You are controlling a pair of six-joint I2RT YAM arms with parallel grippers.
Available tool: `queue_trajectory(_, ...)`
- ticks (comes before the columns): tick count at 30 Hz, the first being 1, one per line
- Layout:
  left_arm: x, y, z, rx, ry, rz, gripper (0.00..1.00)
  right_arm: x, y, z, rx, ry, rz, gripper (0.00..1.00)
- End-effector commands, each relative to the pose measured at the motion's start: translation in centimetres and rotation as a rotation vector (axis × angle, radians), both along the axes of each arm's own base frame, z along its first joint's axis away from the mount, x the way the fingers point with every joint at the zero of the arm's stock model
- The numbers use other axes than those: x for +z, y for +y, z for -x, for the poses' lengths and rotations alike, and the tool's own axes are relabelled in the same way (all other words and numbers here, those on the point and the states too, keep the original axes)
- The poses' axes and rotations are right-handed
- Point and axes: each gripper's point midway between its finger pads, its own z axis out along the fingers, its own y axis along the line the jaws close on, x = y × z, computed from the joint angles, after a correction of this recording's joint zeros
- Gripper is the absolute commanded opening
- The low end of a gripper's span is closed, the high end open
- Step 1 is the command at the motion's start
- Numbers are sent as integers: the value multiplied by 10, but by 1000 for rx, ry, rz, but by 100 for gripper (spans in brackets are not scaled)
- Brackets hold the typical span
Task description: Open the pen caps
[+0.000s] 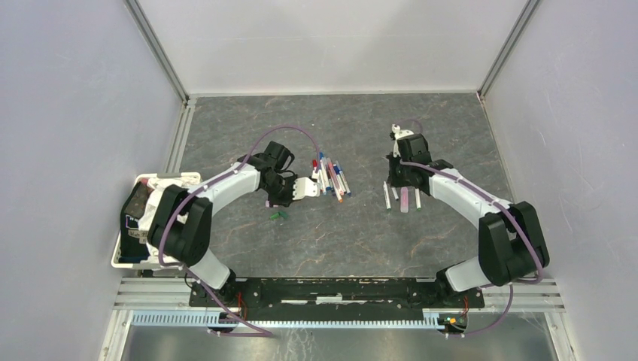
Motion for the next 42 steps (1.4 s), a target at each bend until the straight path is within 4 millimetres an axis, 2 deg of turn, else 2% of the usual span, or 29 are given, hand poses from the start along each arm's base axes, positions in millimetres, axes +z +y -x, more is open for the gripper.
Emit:
queue_trajectory(1, -9, -5, -16, 68, -30, 8, 16, -7, -29, -19, -166, -63, 90, 0)
queue_trajectory(6, -19, -5, -15, 97, -5, -2, 29, -26, -27, -24, -186, -33, 93, 0)
queue_trajectory(12, -16, -9, -12, 110, 15, 22, 42, -40, -27, -27, -199, -16, 103, 1)
queue_trajectory(16, -5, -13, -13, 123, 23, 43, 48, -45, -26, -27, -200, -14, 100, 20)
queue_trajectory(18, 11, -17, -15, 136, 17, 71, 50, -44, -25, -28, -199, -23, 96, 34)
queue_trajectory(19, 21, -20, -19, 144, 4, 86, 51, -41, -24, -29, -197, -31, 93, 37)
queue_trajectory(20, 33, -23, -21, 162, 1, 107, 52, -38, -23, -30, -197, -40, 94, 39)
queue_trajectory(21, 46, -26, -25, 175, -8, 125, 61, -34, -22, -31, -195, -48, 94, 41)
queue_trajectory(22, 59, -28, -27, 192, -16, 139, 65, -29, -22, -33, -196, -58, 91, 41)
queue_trajectory(25, 107, -31, -41, 262, -61, 174, 71, -5, -15, -40, -196, -115, 73, 41)
queue_trajectory(27, 141, -29, -53, 327, -121, 186, 74, 15, -1, -46, -169, -167, 51, 41)
queue_trajectory(28, 165, -27, -60, 355, -171, 200, 76, 24, 14, -48, -131, -186, 39, 40)
queue_trajectory(30, 193, -19, -70, 411, -252, 209, 80, 35, 40, -50, -64, -204, 22, 39)
queue_trajectory(31, 205, -14, -74, 443, -290, 221, 84, 37, 55, -50, -21, -204, 15, 37)
queue_trajectory(32, 216, -9, -77, 479, -328, 235, 97, 37, 71, -50, 23, -197, 3, 36)
queue_trajectory(33, 224, -4, -77, 514, -356, 248, 99, 34, 85, -50, 64, -183, -6, 35)
queue_trajectory(35, 234, 5, -73, 545, -393, 260, 100, 28, 109, -49, 130, -156, -12, 31)
queue_trajectory(38, 234, 15, -68, 607, -405, 263, 100, 12, 133, -48, 187, -120, 0, 28)
queue_trajectory(42, 220, 18, -55, 603, -360, 238, 100, -8, 142, -50, 196, -81, 30, 25)
